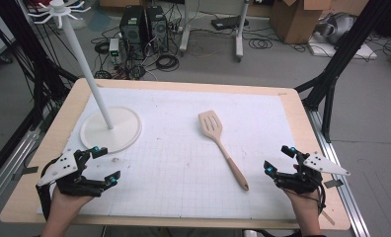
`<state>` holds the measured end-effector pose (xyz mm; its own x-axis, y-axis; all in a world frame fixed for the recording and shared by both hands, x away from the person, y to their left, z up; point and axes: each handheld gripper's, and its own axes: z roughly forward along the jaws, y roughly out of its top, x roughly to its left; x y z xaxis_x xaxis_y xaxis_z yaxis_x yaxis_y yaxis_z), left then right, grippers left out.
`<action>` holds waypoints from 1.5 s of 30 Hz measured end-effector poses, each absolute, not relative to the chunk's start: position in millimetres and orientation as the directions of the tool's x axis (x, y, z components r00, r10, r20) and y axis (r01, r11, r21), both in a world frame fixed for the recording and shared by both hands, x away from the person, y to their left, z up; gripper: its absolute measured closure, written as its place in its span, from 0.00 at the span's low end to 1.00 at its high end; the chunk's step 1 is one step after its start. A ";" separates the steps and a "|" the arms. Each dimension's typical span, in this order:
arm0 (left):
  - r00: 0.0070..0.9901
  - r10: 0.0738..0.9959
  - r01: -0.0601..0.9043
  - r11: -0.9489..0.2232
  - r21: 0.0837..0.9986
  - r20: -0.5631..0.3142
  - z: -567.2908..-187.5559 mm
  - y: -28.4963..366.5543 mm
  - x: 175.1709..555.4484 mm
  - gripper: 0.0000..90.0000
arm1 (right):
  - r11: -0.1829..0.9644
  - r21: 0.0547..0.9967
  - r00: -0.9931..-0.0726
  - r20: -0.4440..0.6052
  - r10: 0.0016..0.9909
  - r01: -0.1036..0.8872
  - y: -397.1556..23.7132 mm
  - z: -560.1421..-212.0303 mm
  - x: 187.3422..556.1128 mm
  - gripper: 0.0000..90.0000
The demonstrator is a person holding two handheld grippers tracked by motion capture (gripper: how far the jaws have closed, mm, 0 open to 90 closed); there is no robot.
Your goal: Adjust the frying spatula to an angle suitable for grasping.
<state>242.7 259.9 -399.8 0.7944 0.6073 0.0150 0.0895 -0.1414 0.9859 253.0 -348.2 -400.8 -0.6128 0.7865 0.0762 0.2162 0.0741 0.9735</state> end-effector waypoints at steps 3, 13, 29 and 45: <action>0.793 0.609 0.091 -0.142 0.986 0.015 -399.2 260.0 242.5 0.14 | 0.068 0.976 -0.611 0.076 0.788 0.209 -350.0 -400.6 253.8 0.12; 0.794 0.608 0.089 -0.136 0.987 0.012 -398.7 261.0 241.5 0.14 | 0.041 0.977 -0.605 0.097 0.791 0.210 -352.7 -396.7 251.0 0.12; 0.785 0.619 0.087 -0.132 0.987 0.013 -399.1 266.3 239.0 0.14 | 0.042 0.974 -0.600 0.104 0.794 0.225 -346.7 -396.6 253.1 0.12; 0.784 0.621 0.086 -0.128 0.988 0.012 -398.3 267.6 237.9 0.14 | 0.055 0.955 -0.571 0.127 0.811 0.290 -317.7 -394.0 265.2 0.12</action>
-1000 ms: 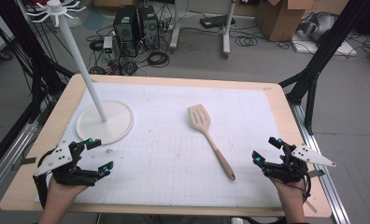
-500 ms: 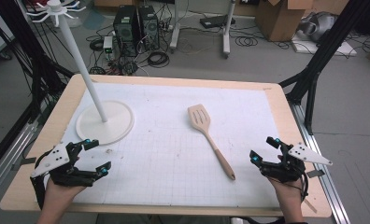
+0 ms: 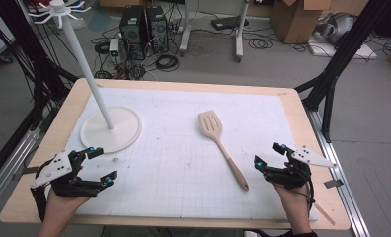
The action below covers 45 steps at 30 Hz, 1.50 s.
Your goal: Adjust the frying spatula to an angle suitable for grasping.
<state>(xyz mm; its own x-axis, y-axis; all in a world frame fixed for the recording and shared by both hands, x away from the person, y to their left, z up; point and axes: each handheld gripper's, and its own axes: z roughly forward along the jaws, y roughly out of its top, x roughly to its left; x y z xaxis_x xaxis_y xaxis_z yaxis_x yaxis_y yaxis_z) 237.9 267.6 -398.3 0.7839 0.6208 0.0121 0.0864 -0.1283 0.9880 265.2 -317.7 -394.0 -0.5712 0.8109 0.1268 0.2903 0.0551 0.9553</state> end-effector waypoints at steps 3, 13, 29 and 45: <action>0.784 0.621 0.088 -0.135 0.987 0.015 -398.8 267.4 238.3 0.14 | 0.068 0.945 -0.554 0.128 0.822 0.319 -305.0 -394.6 274.5 0.12; 0.787 0.616 0.089 -0.137 0.987 0.015 -399.6 267.1 238.4 0.14 | 0.116 0.913 -0.533 0.121 0.838 0.390 -277.1 -399.1 290.0 0.12; 0.786 0.618 0.092 -0.138 0.986 0.013 -400.5 269.2 238.4 0.14 | 0.177 0.833 -0.496 0.130 0.859 0.525 -246.8 -413.3 309.1 0.18; 0.786 0.618 0.097 -0.132 0.986 0.006 -401.3 270.8 238.1 0.15 | 0.309 0.720 -0.508 0.071 0.858 0.622 -216.2 -427.0 328.3 0.35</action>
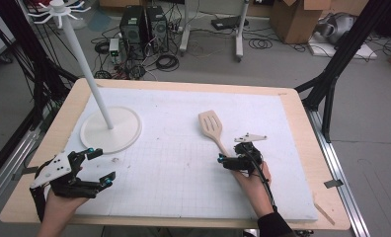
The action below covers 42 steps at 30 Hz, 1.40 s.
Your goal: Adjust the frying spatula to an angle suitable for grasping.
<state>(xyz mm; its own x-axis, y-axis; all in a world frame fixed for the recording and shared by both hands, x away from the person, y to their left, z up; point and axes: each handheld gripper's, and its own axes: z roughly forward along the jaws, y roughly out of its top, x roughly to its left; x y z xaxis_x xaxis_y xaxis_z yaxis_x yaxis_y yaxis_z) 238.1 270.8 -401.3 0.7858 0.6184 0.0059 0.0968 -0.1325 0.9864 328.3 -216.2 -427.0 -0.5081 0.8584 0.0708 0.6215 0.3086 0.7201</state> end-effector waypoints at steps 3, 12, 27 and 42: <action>0.785 0.620 0.099 -0.132 0.986 0.004 -401.5 270.9 238.1 0.15 | 0.326 0.692 -0.503 0.061 0.862 0.644 -213.2 -428.8 330.7 0.41; 0.784 0.620 0.097 -0.133 0.986 0.007 -401.6 271.6 238.0 0.15 | 0.362 0.637 -0.504 0.050 0.862 0.681 -211.3 -431.1 334.6 0.58; 0.787 0.617 0.104 -0.137 0.985 0.003 -402.7 270.2 238.5 0.15 | 0.424 0.473 -0.501 0.042 0.865 0.772 -201.7 -419.3 354.6 0.65; 0.791 0.612 0.105 -0.140 0.985 0.003 -402.7 268.6 238.6 0.15 | 0.464 0.485 -0.547 0.036 0.836 0.741 -205.0 -418.3 354.9 0.85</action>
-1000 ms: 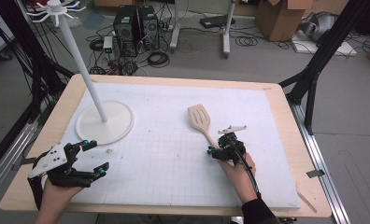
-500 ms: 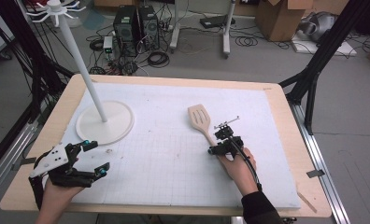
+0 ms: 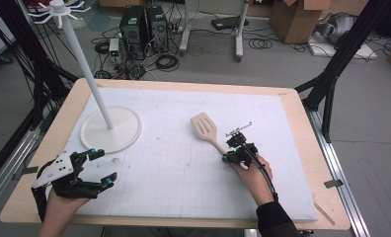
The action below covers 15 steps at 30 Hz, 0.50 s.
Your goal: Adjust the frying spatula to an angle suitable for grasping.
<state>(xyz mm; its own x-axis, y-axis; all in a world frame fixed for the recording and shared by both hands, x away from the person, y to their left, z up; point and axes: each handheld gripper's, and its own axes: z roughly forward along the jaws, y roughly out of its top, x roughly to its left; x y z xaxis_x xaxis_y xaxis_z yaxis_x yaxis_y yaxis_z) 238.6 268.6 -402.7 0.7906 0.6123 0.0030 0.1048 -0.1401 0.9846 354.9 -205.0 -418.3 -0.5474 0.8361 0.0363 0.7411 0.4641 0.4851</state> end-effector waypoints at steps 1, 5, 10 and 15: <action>0.790 0.614 0.105 -0.140 0.985 0.003 -402.8 268.5 238.7 0.15 | 0.458 0.493 -0.546 0.042 0.837 0.740 -206.2 -418.3 354.3 0.85; 0.790 0.613 0.107 -0.142 0.984 0.002 -403.3 268.4 239.0 0.15 | 0.438 0.541 -0.550 0.054 0.834 0.718 -210.6 -417.8 352.2 0.85; 0.790 0.614 0.108 -0.142 0.984 0.002 -403.6 268.4 239.2 0.15 | 0.410 0.593 -0.566 0.095 0.819 0.693 -214.9 -411.2 348.7 0.85; 0.790 0.614 0.108 -0.142 0.984 0.002 -403.5 268.4 239.0 0.15 | 0.403 0.638 -0.597 0.112 0.794 0.656 -217.3 -405.0 344.5 0.85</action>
